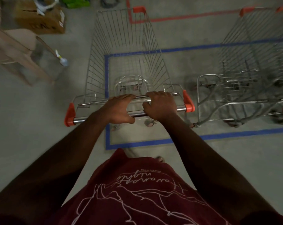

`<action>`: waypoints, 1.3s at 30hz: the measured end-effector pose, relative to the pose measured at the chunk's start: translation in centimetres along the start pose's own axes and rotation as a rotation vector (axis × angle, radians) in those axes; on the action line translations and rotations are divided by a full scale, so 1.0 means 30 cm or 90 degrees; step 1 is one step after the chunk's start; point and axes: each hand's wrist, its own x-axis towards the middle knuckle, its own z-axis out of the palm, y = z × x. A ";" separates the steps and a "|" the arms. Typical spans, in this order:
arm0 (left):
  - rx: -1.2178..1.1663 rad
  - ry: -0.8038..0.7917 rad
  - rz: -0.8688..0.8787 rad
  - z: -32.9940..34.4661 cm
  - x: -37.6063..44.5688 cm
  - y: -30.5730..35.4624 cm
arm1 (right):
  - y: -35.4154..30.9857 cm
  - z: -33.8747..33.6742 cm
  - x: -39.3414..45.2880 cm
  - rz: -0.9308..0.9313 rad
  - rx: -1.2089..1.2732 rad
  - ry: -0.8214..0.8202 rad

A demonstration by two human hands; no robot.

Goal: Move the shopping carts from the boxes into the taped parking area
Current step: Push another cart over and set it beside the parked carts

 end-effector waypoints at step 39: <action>0.006 0.011 0.028 0.140 0.243 0.621 | 0.883 -0.261 -0.200 -0.030 -0.083 -0.058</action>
